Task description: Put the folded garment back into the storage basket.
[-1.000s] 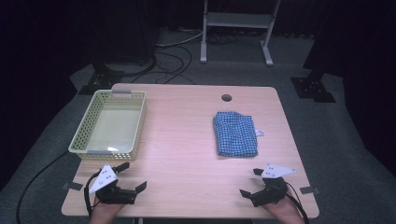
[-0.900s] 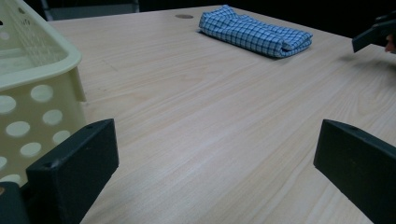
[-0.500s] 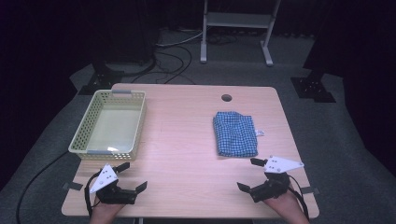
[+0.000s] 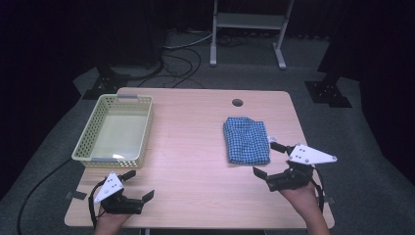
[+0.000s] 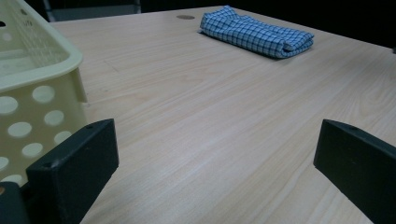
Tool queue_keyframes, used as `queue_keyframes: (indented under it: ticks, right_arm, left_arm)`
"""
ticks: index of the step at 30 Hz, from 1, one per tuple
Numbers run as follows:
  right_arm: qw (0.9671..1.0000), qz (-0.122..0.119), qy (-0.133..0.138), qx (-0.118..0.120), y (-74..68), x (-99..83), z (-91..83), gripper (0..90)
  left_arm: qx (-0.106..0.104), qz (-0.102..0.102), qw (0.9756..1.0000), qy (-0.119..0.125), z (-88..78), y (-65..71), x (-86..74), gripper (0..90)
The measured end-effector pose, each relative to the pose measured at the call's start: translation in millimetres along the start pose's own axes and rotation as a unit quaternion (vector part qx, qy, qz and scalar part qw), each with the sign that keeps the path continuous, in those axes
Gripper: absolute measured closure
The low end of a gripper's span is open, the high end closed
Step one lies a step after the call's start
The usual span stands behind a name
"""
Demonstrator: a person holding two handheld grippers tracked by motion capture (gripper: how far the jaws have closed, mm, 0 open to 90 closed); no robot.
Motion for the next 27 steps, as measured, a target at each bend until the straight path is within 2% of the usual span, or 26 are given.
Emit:
queue_keyframes:
  ticks: [6,8,11,16,20,25,27]
  right_arm:
    - [0.9988,0.014,0.021,-0.042,22.2,15.5,0.5,0.4]
    - [0.9977,0.023,0.018,-0.062,32.0,16.9,4.1,0.4]
    - [0.9964,0.037,0.009,-0.076,46.0,15.3,13.1,0.4]
    - [0.993,0.06,-0.014,-0.101,68.6,7.6,32.9,0.4]
    - [0.9907,0.077,-0.038,-0.105,83.1,0.1,51.5,0.4]
    - [0.9859,0.094,-0.071,-0.119,98.9,-13.7,72.4,0.4]
    - [0.9831,0.089,-0.088,-0.134,103.9,-20.5,80.1,0.4]
  left_arm:
    - [0.003,-0.001,1.0,0.001,-0.1,-0.5,0.1,0.0]
    - [0.002,-0.003,1.0,0.001,0.0,-0.5,0.1,0.0]
    - [0.002,-0.003,1.0,0.003,-0.4,-0.6,0.2,0.0]
    - [0.003,-0.001,1.0,0.0,0.2,0.0,0.0,0.0]
    - [0.003,-0.001,1.0,-0.001,0.1,-0.4,0.0,0.0]
    - [0.002,-0.001,1.0,0.0,0.2,-0.3,0.0,0.0]
    - [0.003,-0.002,1.0,0.0,0.2,-0.5,0.0,0.0]
Point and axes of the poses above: each handheld gripper's, and its own axes: z roughly forward along the jaws, x roughly out of its top, y roughly to its right, the point moved 6 cm from there along z, roughly forward along the jaws, and after that the axes turned 3 degrees about -x, right-handed, at the moved point
